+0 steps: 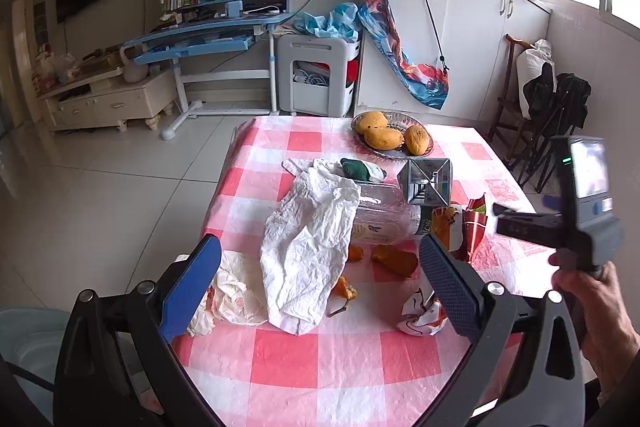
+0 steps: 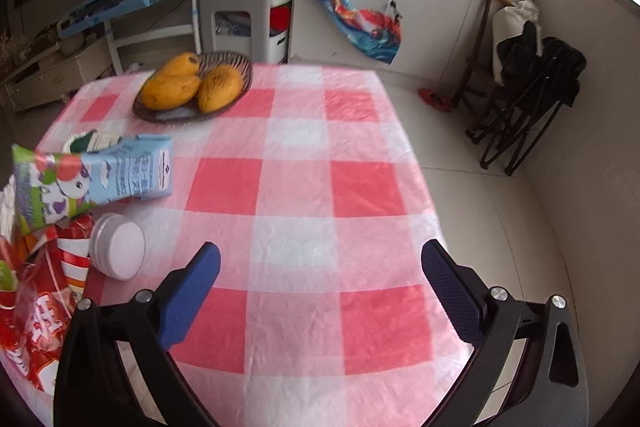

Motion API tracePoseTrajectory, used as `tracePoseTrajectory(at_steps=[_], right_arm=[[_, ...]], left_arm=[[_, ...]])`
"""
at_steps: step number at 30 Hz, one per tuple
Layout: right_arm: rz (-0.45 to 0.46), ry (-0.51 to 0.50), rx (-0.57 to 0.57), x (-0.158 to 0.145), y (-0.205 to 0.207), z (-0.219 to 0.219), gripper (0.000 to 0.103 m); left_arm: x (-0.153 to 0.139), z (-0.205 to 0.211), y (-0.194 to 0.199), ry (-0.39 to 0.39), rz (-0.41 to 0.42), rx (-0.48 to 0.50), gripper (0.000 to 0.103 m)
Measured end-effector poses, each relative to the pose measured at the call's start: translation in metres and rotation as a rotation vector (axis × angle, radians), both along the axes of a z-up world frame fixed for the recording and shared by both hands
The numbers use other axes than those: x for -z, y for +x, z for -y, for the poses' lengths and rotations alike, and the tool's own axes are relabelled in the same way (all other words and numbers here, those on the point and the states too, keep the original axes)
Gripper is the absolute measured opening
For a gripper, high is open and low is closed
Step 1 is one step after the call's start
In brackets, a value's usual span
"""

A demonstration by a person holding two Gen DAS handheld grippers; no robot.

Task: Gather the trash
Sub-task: 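Move the right tool toward the crumpled white tissue beside the red snack bag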

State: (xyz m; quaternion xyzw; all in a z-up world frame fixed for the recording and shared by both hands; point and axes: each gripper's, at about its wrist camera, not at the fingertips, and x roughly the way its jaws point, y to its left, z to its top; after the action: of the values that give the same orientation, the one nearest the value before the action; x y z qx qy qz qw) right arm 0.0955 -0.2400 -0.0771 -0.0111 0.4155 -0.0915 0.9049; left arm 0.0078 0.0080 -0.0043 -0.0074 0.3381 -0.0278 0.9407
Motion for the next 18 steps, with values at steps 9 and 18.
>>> tracePoseTrajectory(at_steps=[9, 18], right_arm=[[0.265, 0.185, -0.103, -0.058, -0.098, -0.025, 0.097], [0.160, 0.163, -0.166, -0.042, -0.081, -0.065, 0.097]], left_arm=[[-0.002, 0.006, -0.006, 0.027, 0.022, -0.003, 0.096], [0.009, -0.002, -0.002, 0.086, 0.023, -0.053, 0.096]])
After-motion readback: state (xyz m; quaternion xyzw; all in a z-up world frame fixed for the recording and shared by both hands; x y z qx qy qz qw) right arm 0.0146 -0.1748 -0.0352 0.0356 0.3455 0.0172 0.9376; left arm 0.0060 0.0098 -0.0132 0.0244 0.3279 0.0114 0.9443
